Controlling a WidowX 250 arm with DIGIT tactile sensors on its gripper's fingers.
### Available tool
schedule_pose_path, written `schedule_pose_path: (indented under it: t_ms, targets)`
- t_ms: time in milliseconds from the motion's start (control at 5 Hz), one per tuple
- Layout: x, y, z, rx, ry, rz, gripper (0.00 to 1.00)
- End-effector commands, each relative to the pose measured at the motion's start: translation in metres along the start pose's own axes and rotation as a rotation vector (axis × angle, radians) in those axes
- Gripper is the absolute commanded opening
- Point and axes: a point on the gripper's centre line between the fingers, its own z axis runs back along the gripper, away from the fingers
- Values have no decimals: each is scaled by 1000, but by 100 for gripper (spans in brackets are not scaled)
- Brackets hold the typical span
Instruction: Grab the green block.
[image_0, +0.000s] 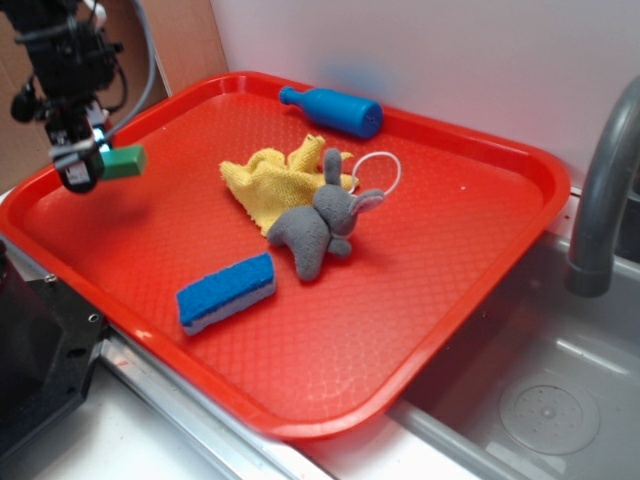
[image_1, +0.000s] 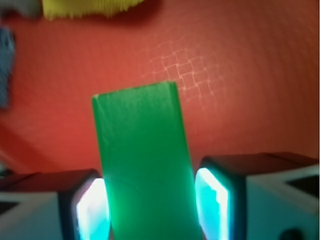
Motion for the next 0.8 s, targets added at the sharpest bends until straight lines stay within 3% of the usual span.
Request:
schedule_pose_path:
  t_ms: [0,400,600]
  targets:
    - [43,-45,73,148,-33,494,0]
    - [78,-91,111,136,-54,552,0]
    - [85,-87,115,57,-77,537,0]
